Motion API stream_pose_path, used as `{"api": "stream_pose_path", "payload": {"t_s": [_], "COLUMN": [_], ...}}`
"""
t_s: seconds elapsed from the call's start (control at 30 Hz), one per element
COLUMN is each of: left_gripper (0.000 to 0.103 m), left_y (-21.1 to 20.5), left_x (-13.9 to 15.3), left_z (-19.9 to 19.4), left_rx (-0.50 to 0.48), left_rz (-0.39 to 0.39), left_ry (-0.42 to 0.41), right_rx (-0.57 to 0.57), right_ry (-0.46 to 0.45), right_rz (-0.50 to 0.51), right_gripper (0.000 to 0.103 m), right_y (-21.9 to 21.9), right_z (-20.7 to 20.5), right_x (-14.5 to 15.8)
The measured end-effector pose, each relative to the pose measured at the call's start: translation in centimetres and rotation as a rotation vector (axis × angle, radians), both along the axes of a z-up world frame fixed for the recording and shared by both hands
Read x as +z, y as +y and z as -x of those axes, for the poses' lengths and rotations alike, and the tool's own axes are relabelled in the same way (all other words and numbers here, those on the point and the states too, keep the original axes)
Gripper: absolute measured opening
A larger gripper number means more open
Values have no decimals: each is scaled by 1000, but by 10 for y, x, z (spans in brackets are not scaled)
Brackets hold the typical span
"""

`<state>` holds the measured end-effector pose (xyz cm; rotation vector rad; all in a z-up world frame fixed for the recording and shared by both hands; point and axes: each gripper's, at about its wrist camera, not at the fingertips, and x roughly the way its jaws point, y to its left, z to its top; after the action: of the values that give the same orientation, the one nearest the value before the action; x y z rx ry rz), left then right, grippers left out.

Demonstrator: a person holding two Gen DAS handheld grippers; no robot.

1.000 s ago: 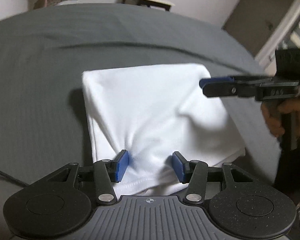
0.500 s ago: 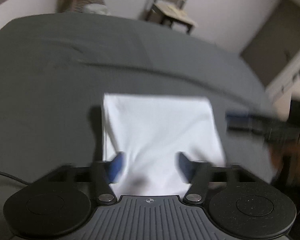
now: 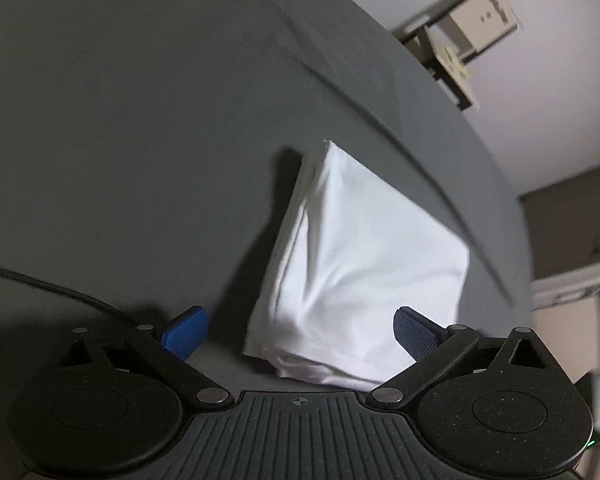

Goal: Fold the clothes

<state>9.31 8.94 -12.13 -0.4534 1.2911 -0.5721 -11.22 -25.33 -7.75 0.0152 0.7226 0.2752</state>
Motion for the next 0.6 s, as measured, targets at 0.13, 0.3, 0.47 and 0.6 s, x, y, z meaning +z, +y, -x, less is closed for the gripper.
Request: {"api": "stream_pose_path", "payload": {"t_s": [0.13, 0.3, 0.47, 0.6], "left_gripper": [101, 101, 101, 101], "left_y": [-7, -26, -24, -29], "left_x": [-18, -35, -40, -39], "left_z": [-3, -8, -7, -3], "left_rx": [-30, -104, -78, -138], "left_rz": [59, 23, 81, 101], "left_ry": [67, 129, 128, 98], "right_rx": [-24, -76, -128, -197], "right_ry": [17, 18, 40, 67], "right_rz": [-35, -95, -166, -265], "right_gripper": [83, 83, 83, 83], "right_y": [-6, -19, -34, -53], "right_z": [0, -4, -12, -21], "right_x": [-2, 0, -6, -13]}}
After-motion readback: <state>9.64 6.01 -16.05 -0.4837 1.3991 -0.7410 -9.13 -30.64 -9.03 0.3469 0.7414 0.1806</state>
